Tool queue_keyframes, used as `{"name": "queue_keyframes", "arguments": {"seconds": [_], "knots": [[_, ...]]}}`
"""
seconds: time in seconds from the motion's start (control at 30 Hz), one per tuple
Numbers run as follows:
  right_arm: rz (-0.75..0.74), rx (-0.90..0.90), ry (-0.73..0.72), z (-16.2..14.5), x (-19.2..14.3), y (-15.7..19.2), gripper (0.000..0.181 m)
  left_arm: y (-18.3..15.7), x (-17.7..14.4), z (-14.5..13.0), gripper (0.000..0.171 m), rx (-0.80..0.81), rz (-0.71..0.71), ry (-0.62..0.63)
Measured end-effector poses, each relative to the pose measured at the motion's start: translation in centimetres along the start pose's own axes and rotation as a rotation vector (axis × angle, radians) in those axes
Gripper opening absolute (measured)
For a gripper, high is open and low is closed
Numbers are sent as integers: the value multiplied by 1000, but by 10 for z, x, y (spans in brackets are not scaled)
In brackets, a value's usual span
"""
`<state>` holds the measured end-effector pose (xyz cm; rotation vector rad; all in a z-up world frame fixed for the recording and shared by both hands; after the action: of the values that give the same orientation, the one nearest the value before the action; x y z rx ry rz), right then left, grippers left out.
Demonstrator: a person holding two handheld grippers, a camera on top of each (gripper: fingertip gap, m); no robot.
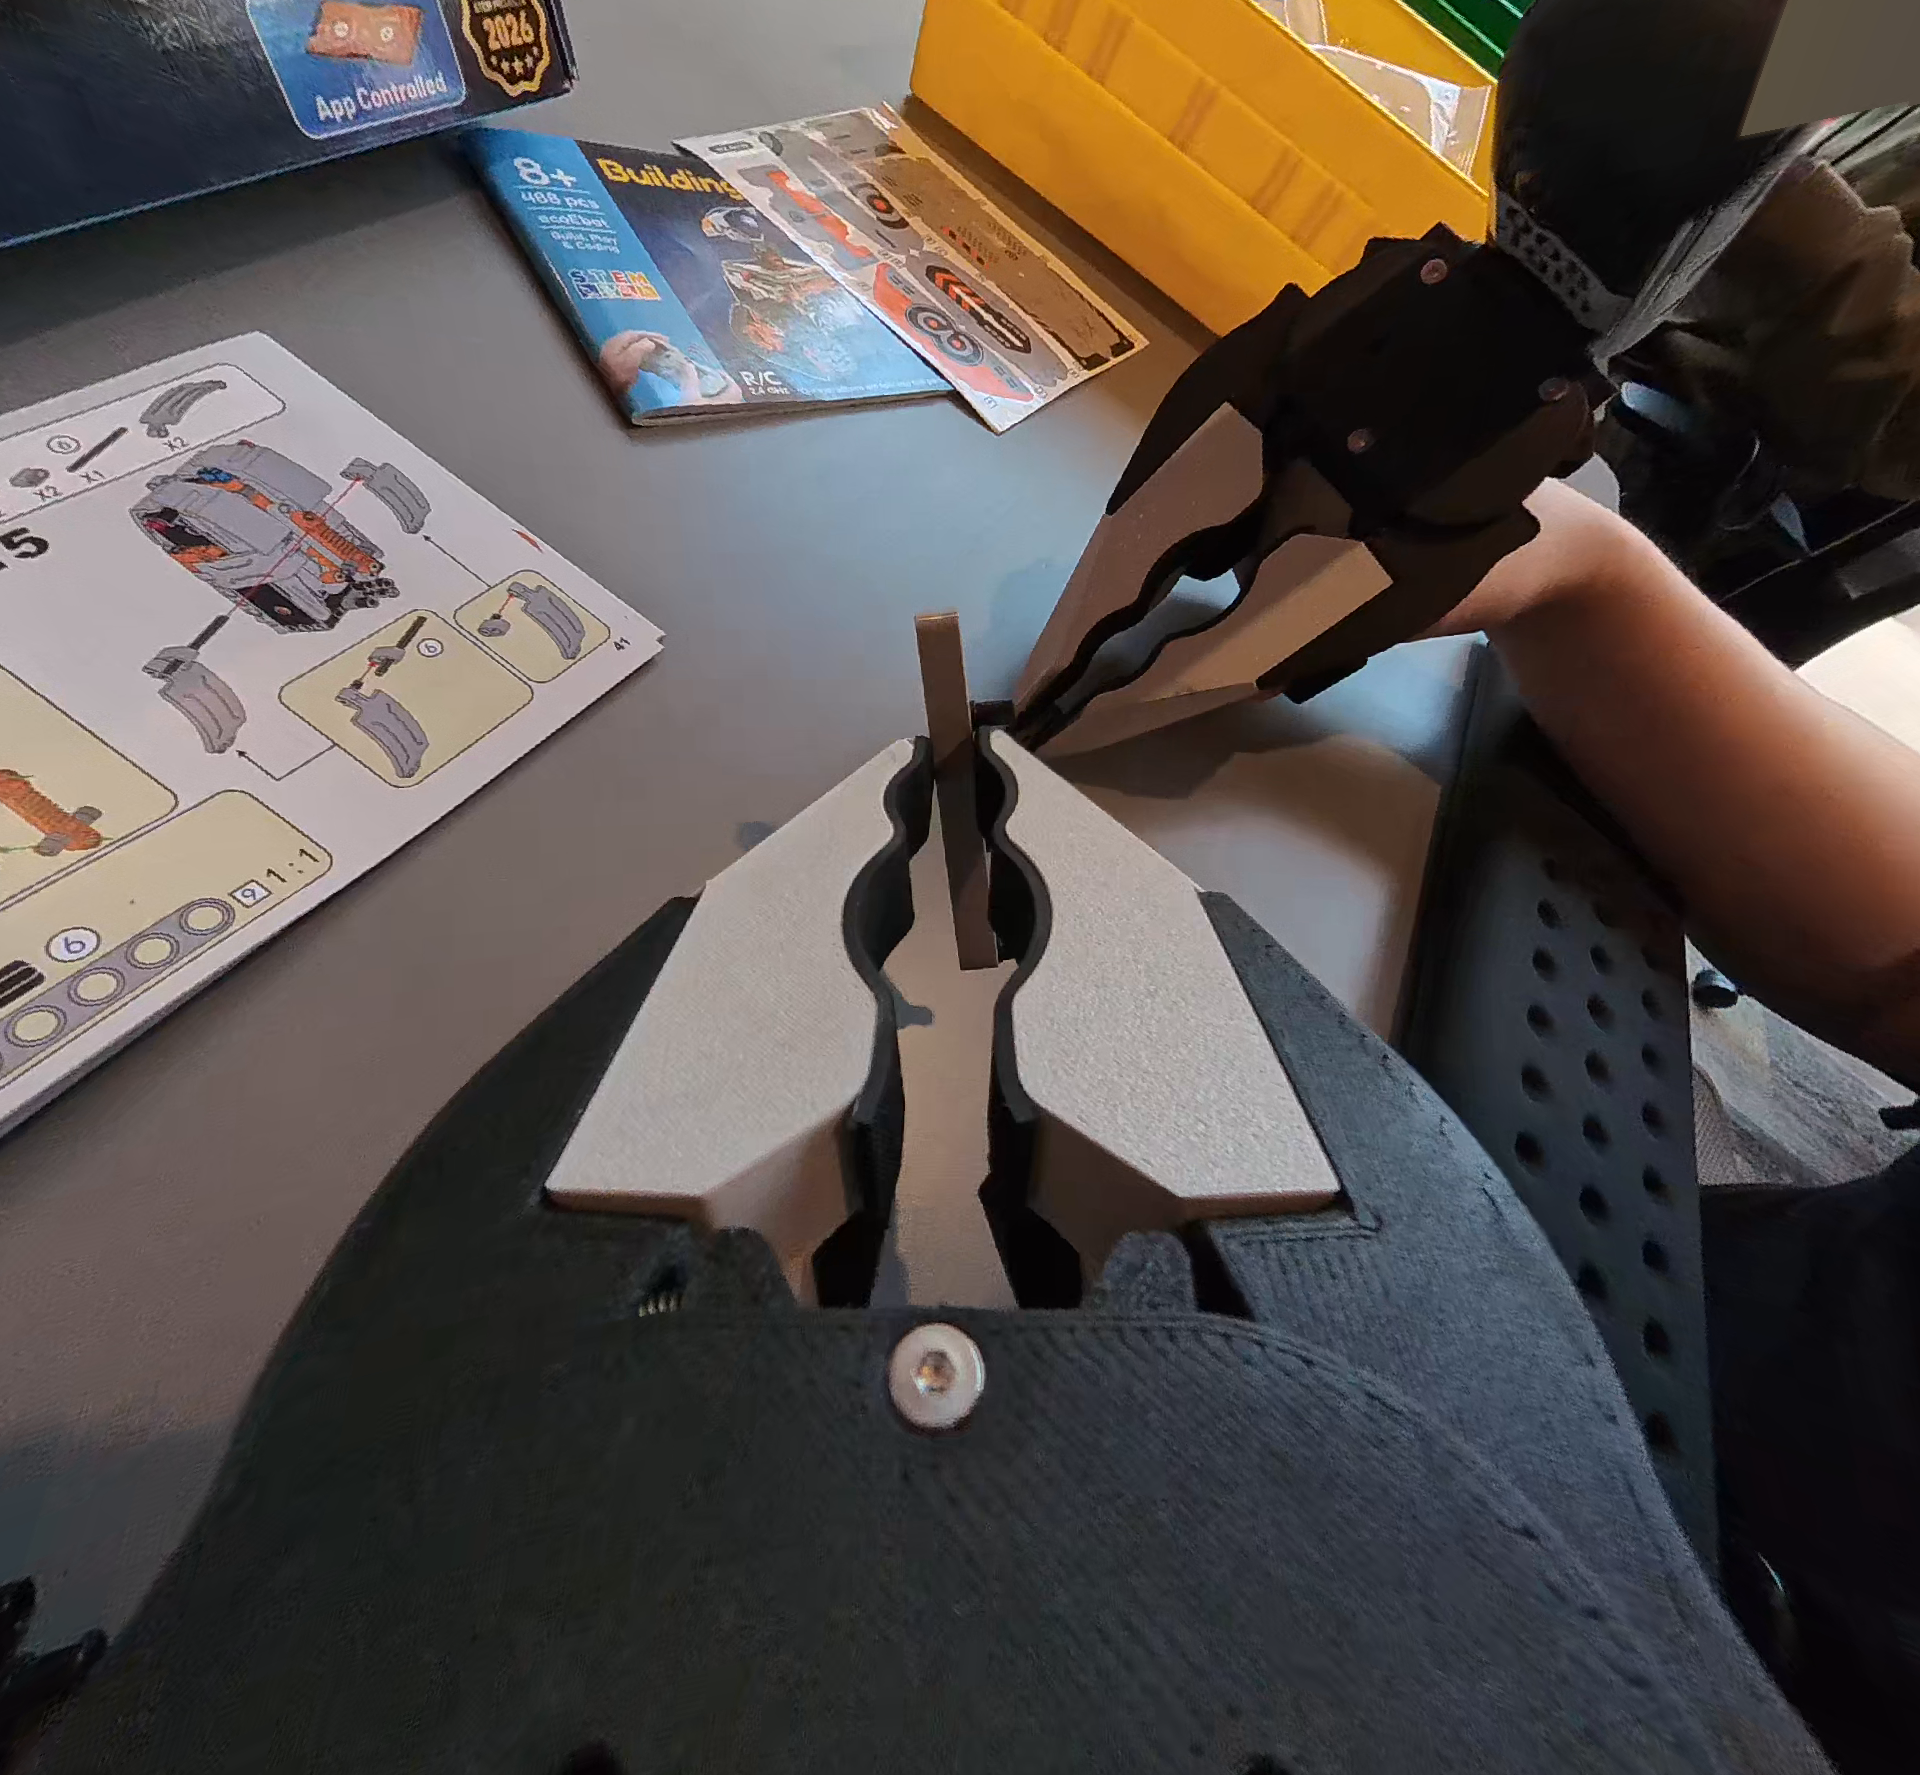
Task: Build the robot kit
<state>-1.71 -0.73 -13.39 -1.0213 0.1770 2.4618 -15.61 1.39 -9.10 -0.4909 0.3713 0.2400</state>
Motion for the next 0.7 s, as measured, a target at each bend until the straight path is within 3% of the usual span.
{"name": "queue_keyframes", "arguments": {"seconds": [0.23,0.3,0.4,0.5,0.6,0.7], "knots": [[27,59,-13,-3,-5,-4,11,-2,0,0,6,-5,-17,-3],[24,113,-127,9,-15,-10,11,-5,2,1,6,-1,-26,-8],[80,336,-364,33,-29,-21,12,-12,5,2,5,27,-43,-16],[249,584,-486,46,-31,-24,23,-17,9,2,6,75,-8,-13],[337,690,-505,52,-26,-18,25,-17,12,2,6,117,53,-7],[277,690,-443,50,-17,-16,25,-16,15,0,6,148,99,18]]}}
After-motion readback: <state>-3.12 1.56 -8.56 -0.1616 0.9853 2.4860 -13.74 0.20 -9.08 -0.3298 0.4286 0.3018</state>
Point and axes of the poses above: each gripper's, where its closed fingertips meet, x out along the fingers, z out of its top, y = z × x across the jaws, the point moved 6 cm from there along -x, back along the fingers, and after that the axes turned 5 degrees about -z, right-handed, at the moved point
